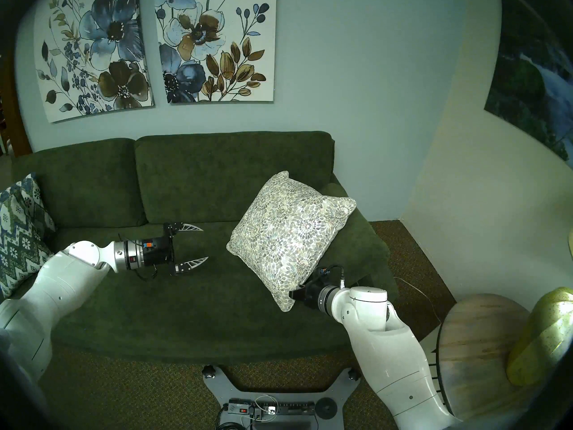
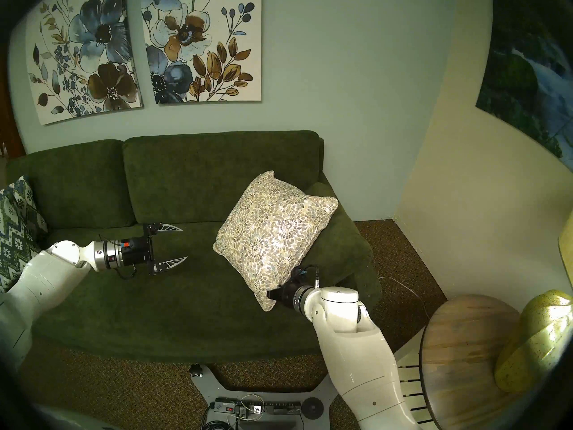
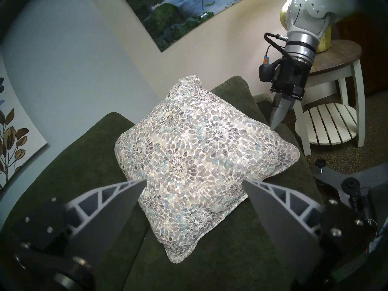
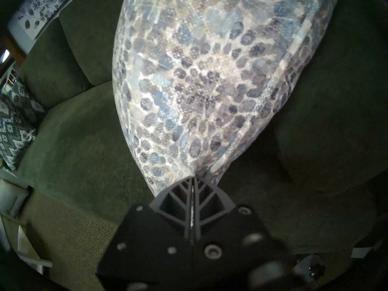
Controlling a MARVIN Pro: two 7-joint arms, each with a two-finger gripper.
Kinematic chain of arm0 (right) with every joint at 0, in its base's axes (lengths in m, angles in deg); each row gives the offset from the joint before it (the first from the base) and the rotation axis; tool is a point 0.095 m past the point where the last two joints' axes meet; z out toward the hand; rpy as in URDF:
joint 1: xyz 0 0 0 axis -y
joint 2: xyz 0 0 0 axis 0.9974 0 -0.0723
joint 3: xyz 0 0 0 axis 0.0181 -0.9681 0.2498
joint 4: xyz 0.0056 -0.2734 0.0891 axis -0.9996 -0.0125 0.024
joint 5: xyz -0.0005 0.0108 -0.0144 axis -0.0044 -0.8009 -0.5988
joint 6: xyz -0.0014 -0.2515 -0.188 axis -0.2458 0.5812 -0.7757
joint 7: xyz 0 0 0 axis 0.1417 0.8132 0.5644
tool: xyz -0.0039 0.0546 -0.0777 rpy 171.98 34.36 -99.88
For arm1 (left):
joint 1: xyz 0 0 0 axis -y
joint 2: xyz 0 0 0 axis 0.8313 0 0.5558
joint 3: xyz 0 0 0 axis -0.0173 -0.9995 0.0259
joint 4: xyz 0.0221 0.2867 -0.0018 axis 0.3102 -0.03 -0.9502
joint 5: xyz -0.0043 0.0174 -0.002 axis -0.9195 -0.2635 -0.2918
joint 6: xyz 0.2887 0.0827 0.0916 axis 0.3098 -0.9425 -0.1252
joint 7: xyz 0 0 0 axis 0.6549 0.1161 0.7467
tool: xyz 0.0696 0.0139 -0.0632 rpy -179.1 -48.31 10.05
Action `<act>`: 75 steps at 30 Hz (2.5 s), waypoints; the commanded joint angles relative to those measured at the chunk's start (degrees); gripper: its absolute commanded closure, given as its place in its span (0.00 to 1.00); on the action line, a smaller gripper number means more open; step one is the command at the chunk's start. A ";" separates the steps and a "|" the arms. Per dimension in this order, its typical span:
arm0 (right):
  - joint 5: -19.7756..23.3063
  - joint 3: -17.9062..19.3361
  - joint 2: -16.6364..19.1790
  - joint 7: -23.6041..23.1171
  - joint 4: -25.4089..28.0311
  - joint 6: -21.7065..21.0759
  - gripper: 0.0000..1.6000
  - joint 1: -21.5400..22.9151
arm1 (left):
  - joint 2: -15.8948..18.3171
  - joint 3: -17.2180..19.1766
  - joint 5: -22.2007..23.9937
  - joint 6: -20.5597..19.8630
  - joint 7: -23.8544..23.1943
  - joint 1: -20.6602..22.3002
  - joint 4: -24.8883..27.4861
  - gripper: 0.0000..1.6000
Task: Fix throw pillow on sofa
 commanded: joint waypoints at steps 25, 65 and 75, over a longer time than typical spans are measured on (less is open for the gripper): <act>2.87 -4.09 2.21 -1.78 8.05 -12.70 1.00 5.76 | 3.34 -10.08 6.01 2.74 -4.06 6.32 -0.68 0.00; 10.04 -5.19 4.87 7.50 10.31 -12.70 0.00 8.13 | 5.98 -27.71 13.31 6.64 0.52 14.72 -1.80 0.00; 14.10 -5.57 8.42 11.59 16.25 -12.70 0.00 -0.71 | 6.35 -29.62 13.02 7.04 2.97 15.35 -1.40 0.00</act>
